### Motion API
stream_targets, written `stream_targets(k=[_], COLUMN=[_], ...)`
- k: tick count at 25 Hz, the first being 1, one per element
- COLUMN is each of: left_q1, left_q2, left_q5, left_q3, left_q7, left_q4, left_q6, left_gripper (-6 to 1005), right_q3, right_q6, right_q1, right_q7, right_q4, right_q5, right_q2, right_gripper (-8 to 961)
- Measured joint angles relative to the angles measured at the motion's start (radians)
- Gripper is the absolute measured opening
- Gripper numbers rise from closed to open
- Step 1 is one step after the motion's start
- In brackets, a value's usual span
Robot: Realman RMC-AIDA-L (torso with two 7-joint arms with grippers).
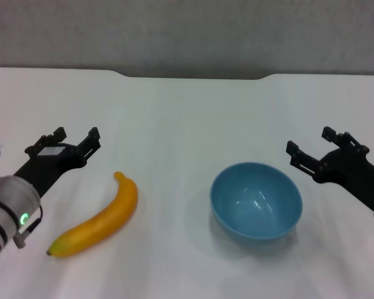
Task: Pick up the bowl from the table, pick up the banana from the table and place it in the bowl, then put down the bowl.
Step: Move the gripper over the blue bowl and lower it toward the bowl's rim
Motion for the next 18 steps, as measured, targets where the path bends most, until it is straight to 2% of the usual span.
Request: stream_targets(k=[2,5,8,10,11,12,13,14,18], left_q1=[0.029,0.084,0.126,0.137,0.139,0.139,0.134,0.132,0.117], left_q2=[-0.001,-0.032,-0.103,-0.139,-0.151,-0.151,-0.15,-0.148,-0.151], left_q5=[0.069,0.178,0.229,0.227,0.214,0.214,0.181,0.177,0.162], left_q3=[-0.082,-0.223,-0.382,-0.461,-0.497,-0.497,-0.531,-0.534,-0.585], left_q7=[0.014,0.064,0.195,0.277,0.316,0.316,0.344,0.346,0.39], left_q4=[-0.083,-0.228,-0.364,-0.427,-0.463,-0.463,-0.494,-0.496,-0.503], left_q6=[-0.126,-0.362,-0.641,-0.783,-0.87,-0.87,-0.955,-0.963,-1.04], left_gripper=[762,760,758,757,757,756,756,755,753], right_q3=[0.011,0.044,0.073,0.091,0.102,0.115,0.132,0.151,0.28], right_q6=[-0.045,-0.169,-0.242,-0.259,-0.262,-0.262,-0.256,-0.247,-0.089], right_q1=[-0.012,-0.041,-0.063,-0.07,-0.073,-0.074,-0.073,-0.07,-0.016], right_q7=[0.039,0.194,0.411,0.574,0.683,0.765,0.873,0.966,1.393], right_q4=[0.045,0.174,0.27,0.321,0.35,0.373,0.391,0.405,0.418], right_q5=[-0.054,-0.252,-0.475,-0.63,-0.732,-0.809,-0.912,-1.002,-1.397], right_q2=[-0.002,-0.004,-0.005,-0.011,-0.016,-0.021,-0.024,-0.026,-0.022], right_gripper=[906,906,907,907,907,907,907,907,906])
